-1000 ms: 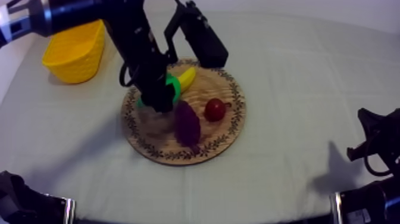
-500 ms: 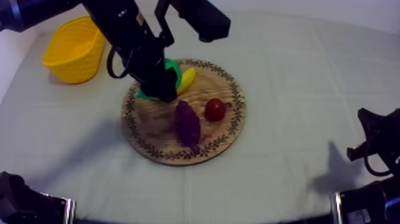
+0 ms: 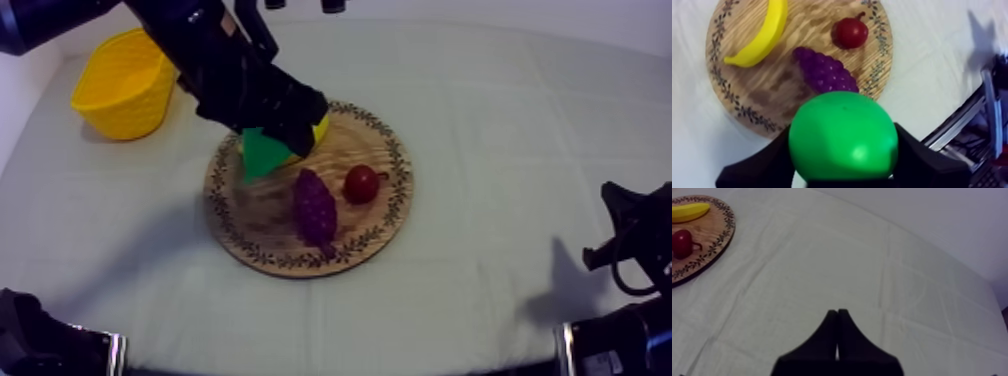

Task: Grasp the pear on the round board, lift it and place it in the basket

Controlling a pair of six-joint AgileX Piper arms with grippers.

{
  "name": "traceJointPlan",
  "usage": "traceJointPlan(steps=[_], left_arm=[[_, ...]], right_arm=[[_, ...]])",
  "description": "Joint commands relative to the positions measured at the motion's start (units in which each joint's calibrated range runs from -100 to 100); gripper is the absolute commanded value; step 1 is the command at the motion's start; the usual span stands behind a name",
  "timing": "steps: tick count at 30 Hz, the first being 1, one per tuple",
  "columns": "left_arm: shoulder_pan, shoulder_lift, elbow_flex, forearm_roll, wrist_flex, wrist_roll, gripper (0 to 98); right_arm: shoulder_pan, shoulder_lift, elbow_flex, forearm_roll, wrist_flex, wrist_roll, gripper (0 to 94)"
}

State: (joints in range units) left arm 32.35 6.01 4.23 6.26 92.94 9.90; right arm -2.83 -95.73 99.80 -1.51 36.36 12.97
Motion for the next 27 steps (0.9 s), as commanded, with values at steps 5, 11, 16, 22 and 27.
traceJointPlan(steps=[5,11,16,22,27], left_arm=[[-0.1,-0.5,2.5,0.46,-1.1,10.9,48.6],[-1.1,-0.1,3.0,0.56,-1.7,10.7,50.2],[-3.3,0.9,2.0,0.23,-1.7,8.6,50.3],[-7.1,2.0,-0.9,-0.39,-0.6,6.6,50.5],[-11.5,3.6,-4.5,-0.72,0.8,4.1,51.3]], right_arm=[[0.0,0.0,0.0,0.0,0.0,0.0,0.4],[0.0,0.0,0.0,0.0,0.0,0.0,0.4],[0.0,0.0,0.0,0.0,0.0,0.0,0.4],[0.0,0.0,0.0,0.0,0.0,0.0,0.4],[0.0,0.0,0.0,0.0,0.0,0.0,0.4]])
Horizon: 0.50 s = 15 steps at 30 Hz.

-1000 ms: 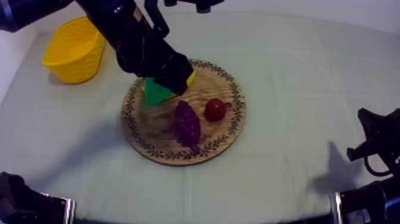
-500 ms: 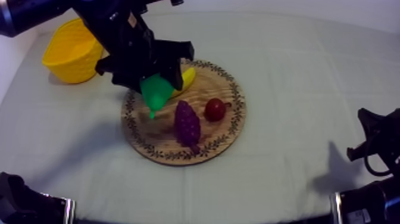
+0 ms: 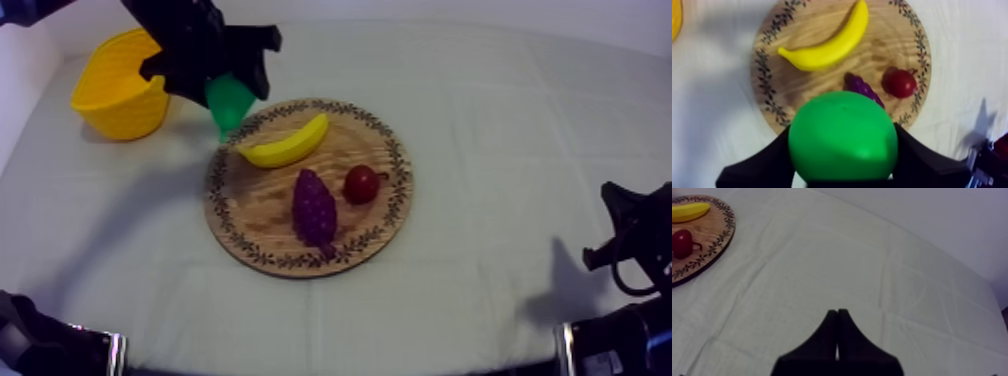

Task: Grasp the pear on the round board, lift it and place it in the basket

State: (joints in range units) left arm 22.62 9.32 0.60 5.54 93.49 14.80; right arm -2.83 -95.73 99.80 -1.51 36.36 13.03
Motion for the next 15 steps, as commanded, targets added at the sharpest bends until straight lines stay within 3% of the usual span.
traceJointPlan(steps=[1,15], left_arm=[[-2.8,0.6,-1.8,-0.05,0.7,-1.3,51.4],[-16.2,6.4,-14.7,-1.05,4.7,-8.3,51.4]], right_arm=[[0.0,0.0,0.0,0.0,0.0,0.0,0.4],[0.0,0.0,0.0,0.0,0.0,-0.1,0.4]])
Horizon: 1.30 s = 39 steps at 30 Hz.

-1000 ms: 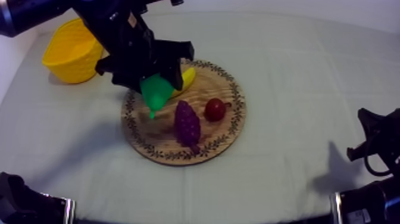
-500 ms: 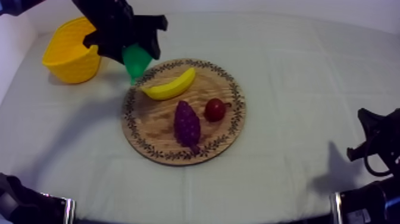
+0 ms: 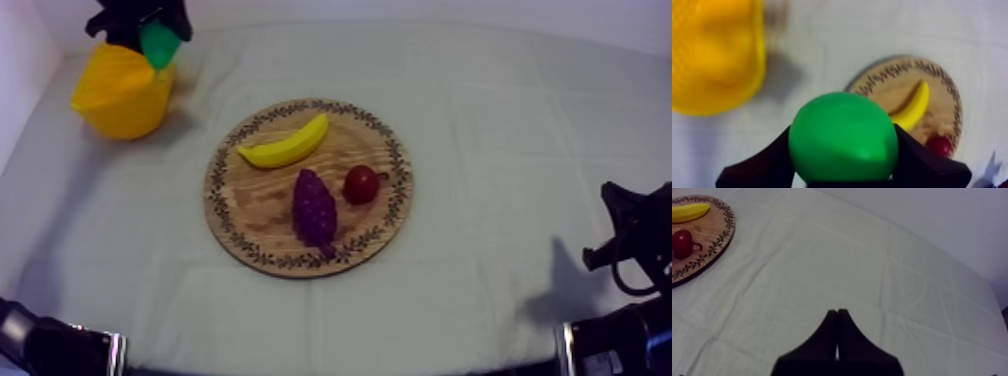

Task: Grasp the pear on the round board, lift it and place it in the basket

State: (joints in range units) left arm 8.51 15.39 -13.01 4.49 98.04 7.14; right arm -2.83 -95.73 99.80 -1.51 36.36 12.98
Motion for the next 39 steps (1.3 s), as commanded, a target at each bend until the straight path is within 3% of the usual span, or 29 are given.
traceJointPlan(steps=[1,16,39], left_arm=[[-2.8,0.8,-2.0,-0.15,0.3,-1.0,51.4],[-11.0,6.8,-13.1,-2.21,1.7,-5.8,50.7],[-13.3,21.5,-18.8,-1.44,0.4,-8.0,51.5]], right_arm=[[0.0,0.0,0.0,0.0,0.0,0.0,0.4],[0.0,0.0,0.0,0.0,0.0,0.0,0.4],[0.0,0.0,0.0,0.0,0.0,0.0,0.4]])
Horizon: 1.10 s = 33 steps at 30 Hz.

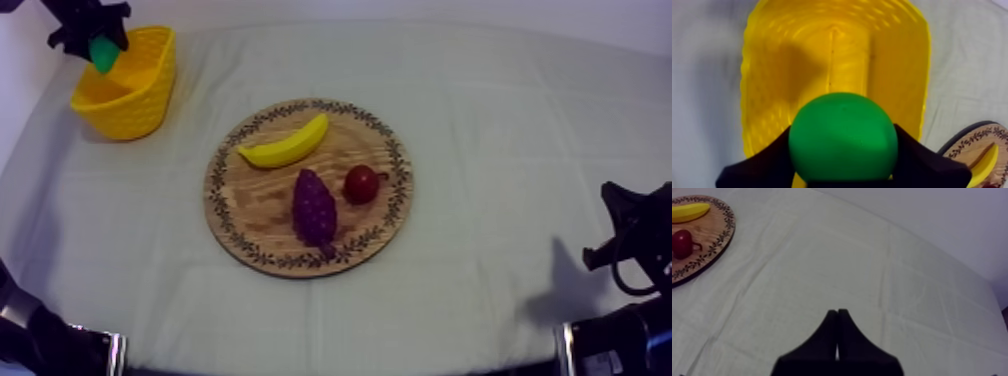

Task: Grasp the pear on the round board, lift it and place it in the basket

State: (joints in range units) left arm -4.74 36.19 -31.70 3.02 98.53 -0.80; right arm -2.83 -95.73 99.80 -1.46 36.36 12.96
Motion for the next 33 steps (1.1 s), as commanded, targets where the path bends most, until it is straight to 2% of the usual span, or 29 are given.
traceJointPlan(steps=[1,14,18,25,33], left_arm=[[-0.2,1.4,-0.3,0.08,-0.4,-0.2,51.4],[0.0,10.7,-5.6,0.19,-1.8,-1.6,50.5],[0.2,12.6,-6.8,0.06,-1.8,-1.6,53.0],[0.5,13.3,-7.0,0.16,-1.4,-0.3,69.1],[0.5,13.2,-5.7,-0.59,-0.6,2.0,89.7]], right_arm=[[0.0,0.0,0.0,0.0,0.0,0.0,0.4],[0.0,0.0,0.0,0.0,0.0,0.0,0.4],[0.0,0.0,0.0,0.0,0.0,0.0,0.4],[0.0,0.0,0.0,0.0,0.0,0.0,0.4],[0.0,0.0,0.0,0.0,0.0,0.0,0.4]])
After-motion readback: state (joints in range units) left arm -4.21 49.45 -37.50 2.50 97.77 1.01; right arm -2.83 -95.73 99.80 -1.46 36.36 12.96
